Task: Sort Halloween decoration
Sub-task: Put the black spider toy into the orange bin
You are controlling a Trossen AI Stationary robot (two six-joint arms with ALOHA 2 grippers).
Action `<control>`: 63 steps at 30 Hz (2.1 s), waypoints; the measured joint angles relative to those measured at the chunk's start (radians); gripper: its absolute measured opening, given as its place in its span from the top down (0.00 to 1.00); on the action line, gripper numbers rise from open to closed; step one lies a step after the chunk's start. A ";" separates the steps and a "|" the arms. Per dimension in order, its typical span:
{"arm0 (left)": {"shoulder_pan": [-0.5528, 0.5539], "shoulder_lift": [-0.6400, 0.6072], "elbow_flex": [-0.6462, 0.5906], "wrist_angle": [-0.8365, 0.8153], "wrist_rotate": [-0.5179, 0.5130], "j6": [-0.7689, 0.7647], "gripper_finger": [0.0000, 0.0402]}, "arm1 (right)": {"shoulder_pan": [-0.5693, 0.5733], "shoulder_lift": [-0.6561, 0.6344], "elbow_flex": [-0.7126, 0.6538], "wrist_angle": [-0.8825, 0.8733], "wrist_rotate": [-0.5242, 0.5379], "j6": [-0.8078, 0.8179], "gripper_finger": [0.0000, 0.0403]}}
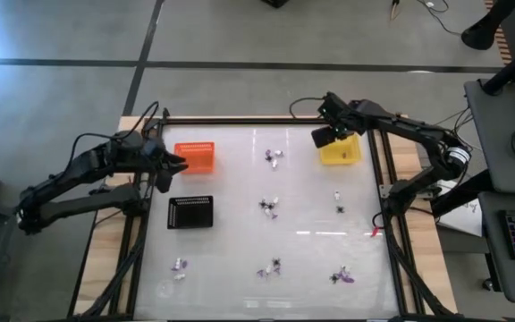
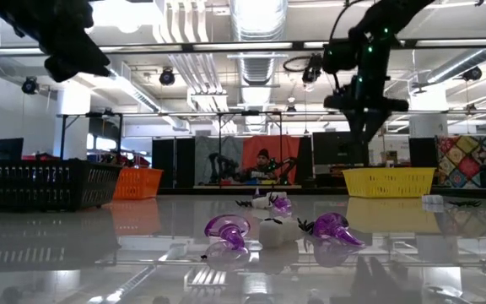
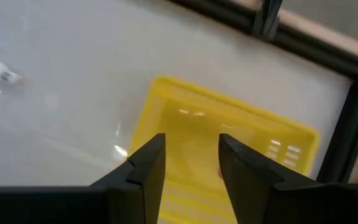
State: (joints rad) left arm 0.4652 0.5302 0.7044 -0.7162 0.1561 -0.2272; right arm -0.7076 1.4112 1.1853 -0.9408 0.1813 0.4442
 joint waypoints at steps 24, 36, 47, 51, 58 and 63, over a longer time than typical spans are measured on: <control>-0.132 0.370 0.000 0.205 0.108 0.160 0.77 | 0.115 -0.161 0.188 -0.327 0.003 0.136 0.63; -0.191 0.584 0.000 0.320 0.079 0.178 0.77 | 0.208 -0.168 0.188 -0.343 0.003 0.248 0.62; -0.264 0.798 0.000 0.573 0.071 0.102 0.77 | 0.241 -0.167 0.187 -0.341 0.006 0.252 0.63; -0.276 0.869 0.000 0.655 0.063 0.057 0.77 | 0.241 -0.167 0.187 -0.341 0.006 0.232 0.62; -0.280 0.994 0.000 0.783 0.063 0.026 0.77 | 0.241 -0.167 0.187 -0.341 0.005 0.190 0.62; -0.289 1.085 0.046 0.779 0.063 0.024 0.77 | 0.241 -0.167 0.187 -0.341 0.005 0.164 0.61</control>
State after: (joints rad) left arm 0.1764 1.6156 0.7506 0.0633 0.2188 -0.2032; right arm -0.4667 1.2446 1.3720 -1.2823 0.1864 0.6080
